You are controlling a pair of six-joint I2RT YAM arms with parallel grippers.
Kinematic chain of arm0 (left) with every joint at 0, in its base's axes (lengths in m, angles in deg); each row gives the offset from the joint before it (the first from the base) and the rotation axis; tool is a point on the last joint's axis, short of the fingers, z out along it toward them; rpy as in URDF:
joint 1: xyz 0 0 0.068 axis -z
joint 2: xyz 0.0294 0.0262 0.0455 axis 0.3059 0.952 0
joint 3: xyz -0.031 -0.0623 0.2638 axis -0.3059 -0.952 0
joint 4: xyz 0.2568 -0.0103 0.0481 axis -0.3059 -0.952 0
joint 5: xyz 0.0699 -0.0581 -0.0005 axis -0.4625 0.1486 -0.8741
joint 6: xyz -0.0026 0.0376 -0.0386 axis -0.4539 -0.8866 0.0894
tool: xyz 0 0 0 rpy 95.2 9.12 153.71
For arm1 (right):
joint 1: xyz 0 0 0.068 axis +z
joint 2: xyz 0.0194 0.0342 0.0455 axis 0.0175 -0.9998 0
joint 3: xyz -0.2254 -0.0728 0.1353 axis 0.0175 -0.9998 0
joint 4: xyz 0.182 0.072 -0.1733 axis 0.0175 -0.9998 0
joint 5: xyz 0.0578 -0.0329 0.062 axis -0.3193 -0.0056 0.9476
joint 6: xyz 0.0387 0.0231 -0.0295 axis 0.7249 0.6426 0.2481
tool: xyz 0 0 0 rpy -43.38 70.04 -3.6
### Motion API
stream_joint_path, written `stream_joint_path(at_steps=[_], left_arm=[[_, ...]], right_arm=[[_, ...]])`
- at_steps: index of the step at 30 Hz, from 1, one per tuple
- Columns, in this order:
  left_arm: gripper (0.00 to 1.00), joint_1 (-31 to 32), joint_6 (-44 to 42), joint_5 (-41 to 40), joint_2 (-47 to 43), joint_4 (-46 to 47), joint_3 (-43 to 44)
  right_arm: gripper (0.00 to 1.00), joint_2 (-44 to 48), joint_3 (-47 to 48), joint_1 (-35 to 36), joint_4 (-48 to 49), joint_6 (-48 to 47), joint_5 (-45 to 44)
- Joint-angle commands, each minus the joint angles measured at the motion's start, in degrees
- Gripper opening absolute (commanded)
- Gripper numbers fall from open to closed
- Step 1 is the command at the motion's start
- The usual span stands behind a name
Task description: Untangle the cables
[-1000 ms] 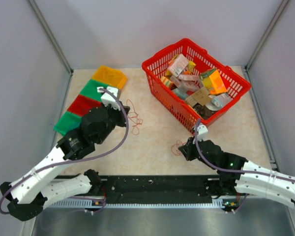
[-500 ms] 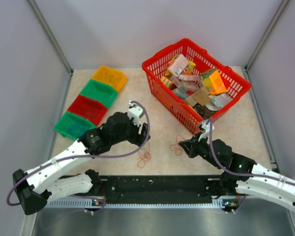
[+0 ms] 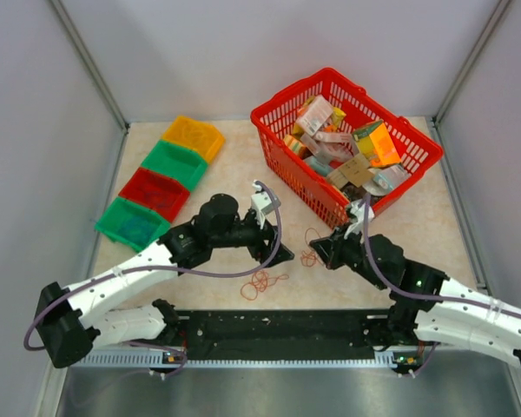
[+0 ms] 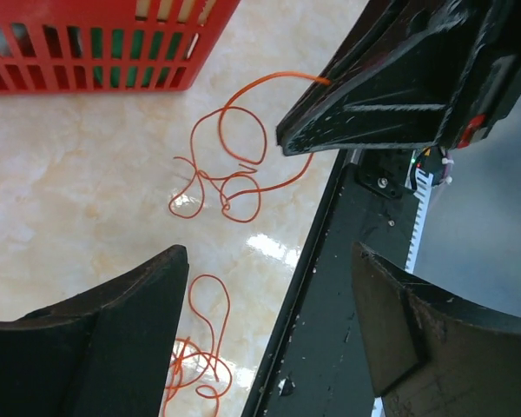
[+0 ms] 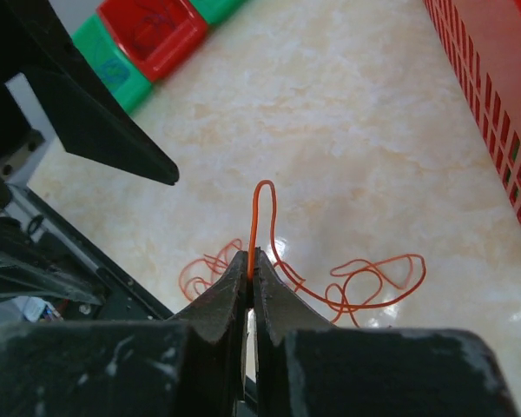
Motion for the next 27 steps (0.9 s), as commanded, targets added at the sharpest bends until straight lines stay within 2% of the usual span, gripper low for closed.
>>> stream_joint_path(at_steps=[1,3,4,5,7,9,11,15,17,22,23,27], left_arm=[[0.80,0.2,2.0,5.0,1.8,7.7,1.2],[0.86,0.3,2.4,5.3,2.3,7.7,1.1],[0.91,0.4,2.5,5.4,2.6,7.6,0.9],[0.99,0.4,2.3,5.3,2.5,7.5,0.3],[0.99,0.6,2.1,4.8,2.2,7.9,-0.9],[0.99,0.6,2.1,4.3,1.9,8.8,-2.0],[0.99,0.7,2.7,4.1,2.6,10.7,-2.6],[0.93,1.7,3.3,4.3,8.0,11.5,-0.8],[0.93,4.2,2.2,2.8,12.2,10.0,1.7],[0.96,11.7,-1.7,-4.3,26.0,-0.5,11.1],[0.99,13.0,-2.2,-4.7,28.3,-2.3,13.1],[0.99,18.5,-2.7,-9.8,35.2,-3.7,16.8]], right_arm=[[0.00,-5.3,1.9,0.2,-3.8,-1.1,-4.5],[0.03,-6.6,1.7,0.2,-6.1,-1.3,-5.3],[0.08,-6.9,1.2,0.2,-7.0,-1.3,-5.1],[0.20,-6.5,0.7,0.2,-8.0,-1.3,-4.2],[0.44,-4.1,-0.6,0.2,-9.5,-1.4,-2.1],[0.63,0.4,-2.0,0.2,-10.9,-0.6,-1.2],[0.72,5.6,-3.1,0.2,-12.9,0.4,-1.9],[0.73,14.4,-0.8,0.2,-20.5,3.6,-9.3],[0.73,17.0,0.3,0.2,-23.8,5.4,-13.2],[0.72,24.6,0.2,0.2,-25.1,6.3,-15.0],[0.72,26.4,-0.2,0.2,-25.2,6.4,-15.1],[0.71,33.6,-1.1,0.2,-26.5,7.0,-15.8]])
